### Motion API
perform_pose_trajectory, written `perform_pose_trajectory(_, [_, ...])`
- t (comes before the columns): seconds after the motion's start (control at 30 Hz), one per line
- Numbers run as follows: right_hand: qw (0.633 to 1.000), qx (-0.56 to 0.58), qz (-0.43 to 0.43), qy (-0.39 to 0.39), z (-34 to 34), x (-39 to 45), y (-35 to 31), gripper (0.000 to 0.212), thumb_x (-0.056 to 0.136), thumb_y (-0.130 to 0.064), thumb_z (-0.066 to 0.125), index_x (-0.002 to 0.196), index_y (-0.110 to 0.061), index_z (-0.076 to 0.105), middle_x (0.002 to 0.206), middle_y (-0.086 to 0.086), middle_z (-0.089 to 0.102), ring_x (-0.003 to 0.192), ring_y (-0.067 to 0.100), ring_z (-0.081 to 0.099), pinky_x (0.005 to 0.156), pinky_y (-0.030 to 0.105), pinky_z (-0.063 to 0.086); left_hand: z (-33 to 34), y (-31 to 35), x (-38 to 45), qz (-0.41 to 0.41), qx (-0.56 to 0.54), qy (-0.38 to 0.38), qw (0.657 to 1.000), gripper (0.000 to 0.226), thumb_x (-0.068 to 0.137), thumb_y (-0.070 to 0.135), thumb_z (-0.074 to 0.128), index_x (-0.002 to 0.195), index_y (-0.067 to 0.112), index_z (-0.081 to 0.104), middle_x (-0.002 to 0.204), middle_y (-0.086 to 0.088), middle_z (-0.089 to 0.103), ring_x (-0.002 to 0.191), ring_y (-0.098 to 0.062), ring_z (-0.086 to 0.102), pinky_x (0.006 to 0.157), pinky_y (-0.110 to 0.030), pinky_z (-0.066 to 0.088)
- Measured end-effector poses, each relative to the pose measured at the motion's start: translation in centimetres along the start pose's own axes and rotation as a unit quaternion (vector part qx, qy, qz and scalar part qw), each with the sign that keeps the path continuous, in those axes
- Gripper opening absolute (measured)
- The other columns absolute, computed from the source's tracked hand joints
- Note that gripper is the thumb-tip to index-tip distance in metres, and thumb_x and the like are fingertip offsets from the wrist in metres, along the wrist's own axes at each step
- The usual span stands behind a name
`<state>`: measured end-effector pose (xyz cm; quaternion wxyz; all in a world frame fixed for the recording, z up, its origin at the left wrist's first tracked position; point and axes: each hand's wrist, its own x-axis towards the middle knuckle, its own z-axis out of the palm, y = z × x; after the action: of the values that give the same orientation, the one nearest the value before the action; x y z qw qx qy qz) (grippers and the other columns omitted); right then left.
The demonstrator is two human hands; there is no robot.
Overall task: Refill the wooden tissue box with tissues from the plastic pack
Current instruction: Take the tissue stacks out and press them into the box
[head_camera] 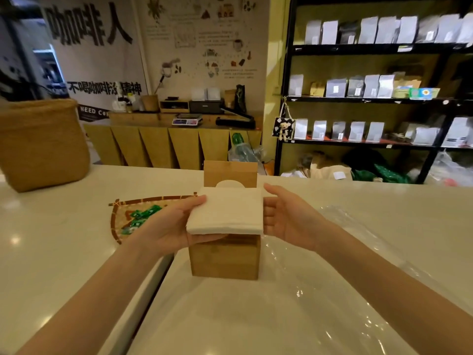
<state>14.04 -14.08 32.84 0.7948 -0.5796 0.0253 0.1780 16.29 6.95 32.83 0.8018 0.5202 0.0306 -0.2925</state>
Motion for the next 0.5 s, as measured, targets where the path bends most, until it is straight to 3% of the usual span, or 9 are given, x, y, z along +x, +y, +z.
perform_pose_trajectory(0.13, [0.991, -0.112, -0.033, 0.06, -0.3, 1.8, 0.0, 0.005, 0.089, -0.014, 0.057, 0.094, -0.012, 0.058, 0.102, 0.01, 0.069, 0.087, 0.021, 0.069, 0.069, 0.029, 0.06, 0.0, 0.4, 0.8, 0.033, 0.098, 0.065, 0.993, 0.016, 0.09, 0.025, 0.049, 0.103, 0.016, 0.053, 0.103, -0.009, 0.066, 0.096, -0.023, 0.063, 0.073, -0.038, 0.054])
perform_pose_trajectory(0.3, [0.98, -0.178, -0.032, 0.083, -0.6, 3.1, 0.3, 0.018, 0.085, -0.011, 0.062, 0.1, -0.017, 0.055, 0.103, 0.009, 0.068, 0.09, 0.022, 0.07, 0.074, 0.032, 0.06, 0.5, 0.6, 1.2, 0.125, 0.214, 0.166, 0.955, 0.037, 0.089, 0.017, 0.054, 0.124, 0.006, 0.049, 0.087, 0.006, 0.059, 0.08, -0.009, 0.057, 0.074, -0.025, 0.048])
perform_pose_trajectory(0.5, [0.946, -0.283, -0.114, 0.111, -0.7, 3.1, -0.1, 0.02, 0.083, -0.015, 0.064, 0.102, -0.008, 0.061, 0.093, 0.005, 0.067, 0.078, 0.014, 0.065, 0.06, 0.02, 0.057, 0.6, 0.3, 1.6, 0.184, 0.36, 0.22, 0.888, 0.039, 0.087, 0.022, 0.057, 0.123, 0.005, 0.054, 0.077, 0.016, 0.051, 0.069, 0.002, 0.05, 0.049, -0.011, 0.042])
